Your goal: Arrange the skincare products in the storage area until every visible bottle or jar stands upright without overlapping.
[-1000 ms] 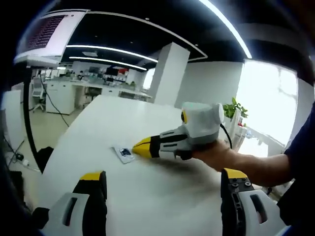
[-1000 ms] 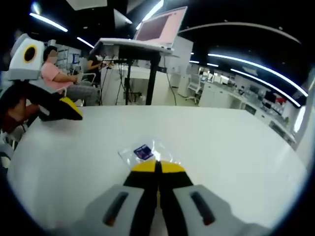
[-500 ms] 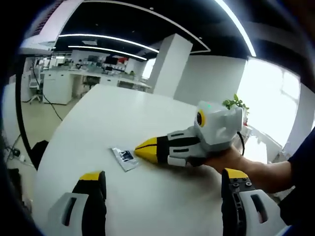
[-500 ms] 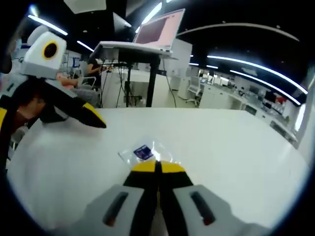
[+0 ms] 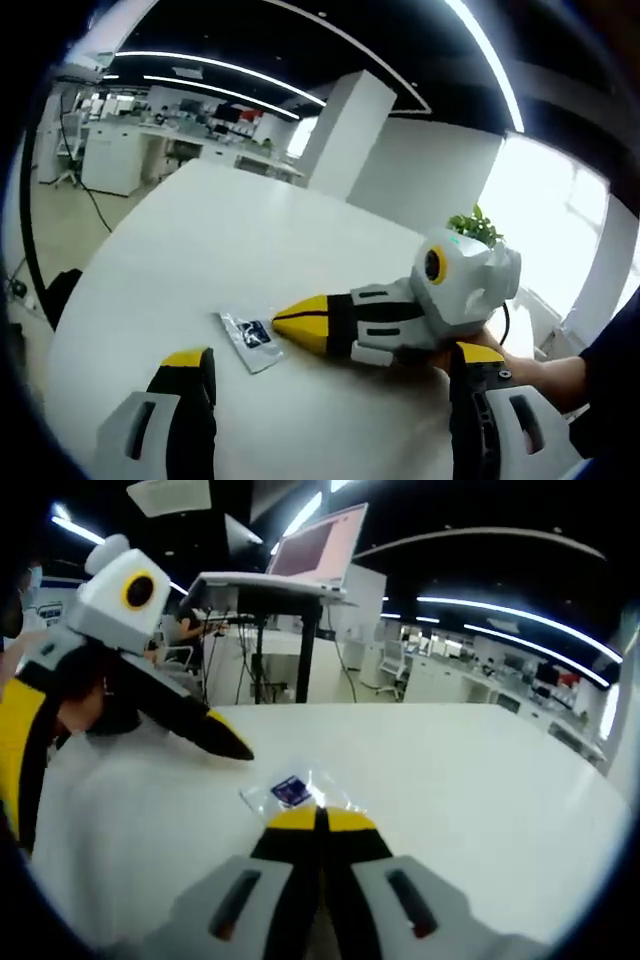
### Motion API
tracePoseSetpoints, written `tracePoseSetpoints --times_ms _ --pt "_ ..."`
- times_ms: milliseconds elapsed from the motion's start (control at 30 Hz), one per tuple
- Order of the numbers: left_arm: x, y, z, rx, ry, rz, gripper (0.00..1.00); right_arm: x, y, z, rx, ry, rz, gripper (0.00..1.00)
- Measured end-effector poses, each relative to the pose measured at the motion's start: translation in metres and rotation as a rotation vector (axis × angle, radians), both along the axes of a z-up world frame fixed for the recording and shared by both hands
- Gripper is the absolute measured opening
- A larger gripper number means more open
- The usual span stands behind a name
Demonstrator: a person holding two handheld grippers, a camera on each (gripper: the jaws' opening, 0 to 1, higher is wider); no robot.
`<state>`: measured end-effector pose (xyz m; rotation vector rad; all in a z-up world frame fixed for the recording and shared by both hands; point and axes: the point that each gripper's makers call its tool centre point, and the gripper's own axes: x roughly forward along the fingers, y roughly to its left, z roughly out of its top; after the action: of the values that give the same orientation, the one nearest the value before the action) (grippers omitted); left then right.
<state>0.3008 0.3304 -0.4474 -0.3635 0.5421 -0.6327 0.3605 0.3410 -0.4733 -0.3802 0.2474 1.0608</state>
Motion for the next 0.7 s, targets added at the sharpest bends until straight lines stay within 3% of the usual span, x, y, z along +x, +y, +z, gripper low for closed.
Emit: tracePoseSetpoints --times_ms 700 --pt "0.032 -0.011 0.001 -0.047 0.001 -0.011 0.99 0.006 0.001 -0.002 0.035 0.007 0.002 0.00"
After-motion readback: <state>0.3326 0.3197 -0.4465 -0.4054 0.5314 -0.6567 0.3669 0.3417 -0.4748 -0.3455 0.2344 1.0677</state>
